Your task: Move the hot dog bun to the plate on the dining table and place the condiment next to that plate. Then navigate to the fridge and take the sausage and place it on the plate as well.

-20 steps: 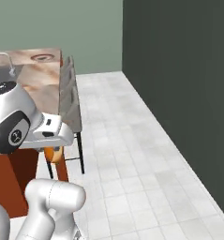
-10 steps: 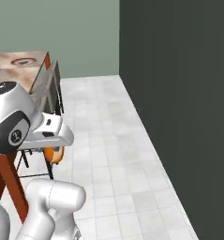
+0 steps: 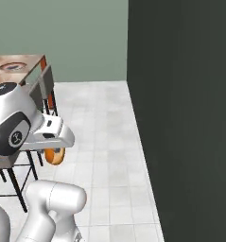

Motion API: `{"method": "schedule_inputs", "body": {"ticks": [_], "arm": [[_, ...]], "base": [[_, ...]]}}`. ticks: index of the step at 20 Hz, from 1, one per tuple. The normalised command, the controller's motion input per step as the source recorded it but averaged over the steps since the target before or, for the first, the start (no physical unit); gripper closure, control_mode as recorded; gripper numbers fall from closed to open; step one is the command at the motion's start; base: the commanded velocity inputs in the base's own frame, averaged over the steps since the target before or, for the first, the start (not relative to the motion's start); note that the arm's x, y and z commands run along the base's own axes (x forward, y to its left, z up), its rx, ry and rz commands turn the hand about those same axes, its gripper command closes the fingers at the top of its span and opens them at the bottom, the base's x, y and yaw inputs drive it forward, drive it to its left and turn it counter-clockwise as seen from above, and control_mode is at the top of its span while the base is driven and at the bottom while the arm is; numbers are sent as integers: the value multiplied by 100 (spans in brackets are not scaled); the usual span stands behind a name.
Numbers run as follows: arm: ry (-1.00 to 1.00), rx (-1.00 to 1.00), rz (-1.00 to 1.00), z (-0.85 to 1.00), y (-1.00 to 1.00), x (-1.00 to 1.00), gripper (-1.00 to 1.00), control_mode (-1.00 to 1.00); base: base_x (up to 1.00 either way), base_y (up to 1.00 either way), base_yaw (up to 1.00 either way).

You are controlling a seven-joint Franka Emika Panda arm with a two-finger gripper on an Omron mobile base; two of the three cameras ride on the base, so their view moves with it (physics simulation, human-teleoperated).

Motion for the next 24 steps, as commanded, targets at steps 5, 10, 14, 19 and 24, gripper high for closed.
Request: {"method": "schedule_inputs", "body": {"ticks": [5, 10, 14, 19, 24], "arm": [[0, 0, 0, 0, 0, 0, 100, 100], [0, 0, 0, 0, 0, 0, 100, 100], [0, 0, 0, 0, 0, 0, 100, 100], [0, 0, 0, 0, 0, 0, 100, 100], [0, 0, 0, 0, 0, 0, 100, 100]], "base": [[100, -51, 35], [100, -32, 44], [100, -20, 49], [100, -26, 50], [100, -38, 48]]}}
